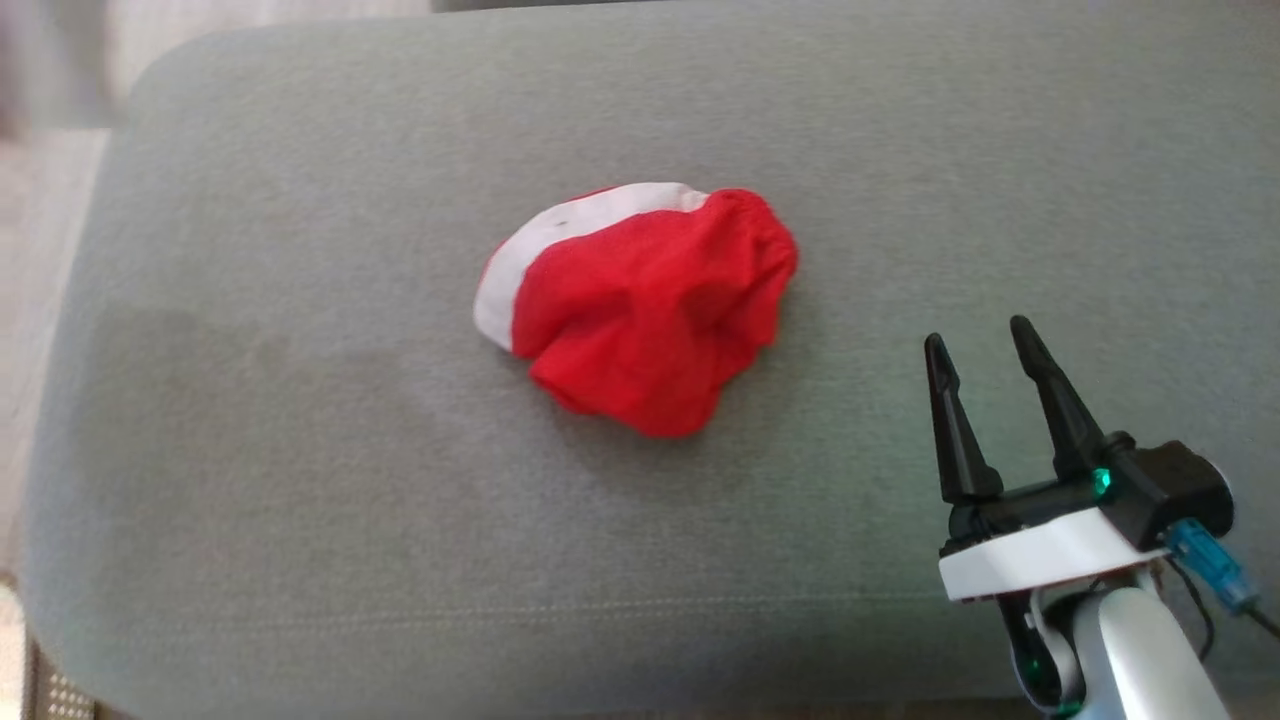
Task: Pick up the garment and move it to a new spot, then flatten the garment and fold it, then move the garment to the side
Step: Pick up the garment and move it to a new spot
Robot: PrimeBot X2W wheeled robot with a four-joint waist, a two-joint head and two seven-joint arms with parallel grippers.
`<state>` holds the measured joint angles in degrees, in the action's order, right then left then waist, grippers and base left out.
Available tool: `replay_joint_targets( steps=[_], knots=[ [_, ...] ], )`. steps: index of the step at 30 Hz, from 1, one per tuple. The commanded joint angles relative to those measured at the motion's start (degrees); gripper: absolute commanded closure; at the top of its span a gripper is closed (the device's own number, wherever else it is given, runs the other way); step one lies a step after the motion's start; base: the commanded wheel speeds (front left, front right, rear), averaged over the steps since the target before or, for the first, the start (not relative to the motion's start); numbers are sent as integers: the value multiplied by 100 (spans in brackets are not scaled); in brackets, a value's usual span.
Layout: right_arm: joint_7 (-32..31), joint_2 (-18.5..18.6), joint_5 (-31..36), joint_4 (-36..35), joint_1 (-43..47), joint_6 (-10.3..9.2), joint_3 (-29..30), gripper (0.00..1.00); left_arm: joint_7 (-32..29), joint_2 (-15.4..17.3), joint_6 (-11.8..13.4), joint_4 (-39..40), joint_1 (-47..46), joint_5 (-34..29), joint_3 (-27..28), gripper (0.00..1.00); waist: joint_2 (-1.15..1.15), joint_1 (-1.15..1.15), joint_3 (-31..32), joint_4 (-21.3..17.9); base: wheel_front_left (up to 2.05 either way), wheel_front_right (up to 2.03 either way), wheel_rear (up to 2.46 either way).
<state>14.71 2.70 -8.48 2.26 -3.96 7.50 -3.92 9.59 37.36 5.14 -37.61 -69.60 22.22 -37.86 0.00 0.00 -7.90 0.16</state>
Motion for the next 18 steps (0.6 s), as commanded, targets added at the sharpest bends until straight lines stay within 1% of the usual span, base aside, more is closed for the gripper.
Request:
replay_joint_targets(
  steps=[1, 5, 9, 15, 18],
  knots=[
    [29, 18, 51, -221, -94, -1, -102, 0, -7, 344, 75, 164, -219, 64, 310, 100, 0, 0, -94, 98, 0, 0, 0],
    [29, 18, 117, -270, -172, -1, -80, 0, -25, 495, 215, 92, 192, 282, 446, 100, 0, 0, -313, 192, 0, 0, 0],
    [29, 18, 189, -263, -229, -1, -117, 0, 21, 494, 297, -117, 667, 542, 547, 100, 0, 0, -510, 211, 0, 0, 0],
    [29, 18, 229, -240, -303, -1, -119, 0, 106, 323, 377, -692, 1500, 892, 598, 100, 0, 0, -680, 123, 0, 0, 0],
    [29, 18, 243, -236, -321, -1, -94, 0, -9, 124, 278, -955, 1901, 1121, 583, 100, 0, 0, -710, 78, 0, 0, 0]
  ],
)
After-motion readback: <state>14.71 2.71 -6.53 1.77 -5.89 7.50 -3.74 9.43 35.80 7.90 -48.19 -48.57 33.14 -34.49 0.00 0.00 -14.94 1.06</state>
